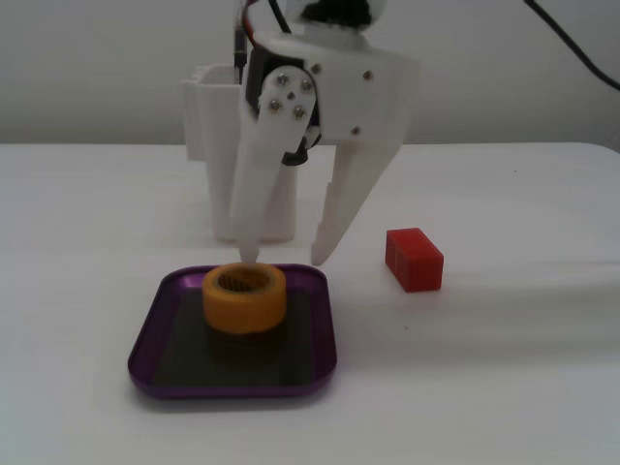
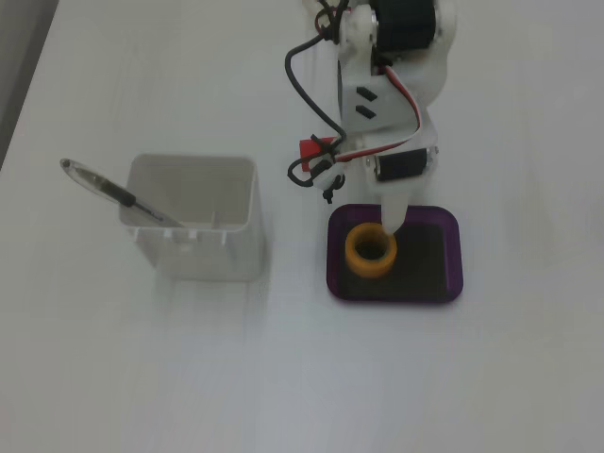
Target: Remove the yellow tape from the box.
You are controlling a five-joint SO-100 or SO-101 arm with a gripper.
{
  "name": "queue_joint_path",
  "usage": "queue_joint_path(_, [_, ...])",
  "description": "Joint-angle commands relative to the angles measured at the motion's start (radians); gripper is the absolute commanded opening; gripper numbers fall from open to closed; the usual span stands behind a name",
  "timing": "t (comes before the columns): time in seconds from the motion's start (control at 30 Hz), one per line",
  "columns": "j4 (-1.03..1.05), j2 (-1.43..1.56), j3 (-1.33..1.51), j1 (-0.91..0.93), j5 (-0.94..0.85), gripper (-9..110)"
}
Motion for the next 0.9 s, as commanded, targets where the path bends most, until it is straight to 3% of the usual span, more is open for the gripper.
queue_joint_path(0.0, [-0.009,-0.029,-0.084,0.035,-0.006,14])
queue_joint_path(0.4, [-0.054,-0.158,-0.117,0.072,-0.009,14])
queue_joint_path(0.6, [-0.074,-0.160,-0.118,0.072,-0.003,-1])
queue_joint_path(0.87, [0.018,-0.092,-0.225,0.057,0.040,-1])
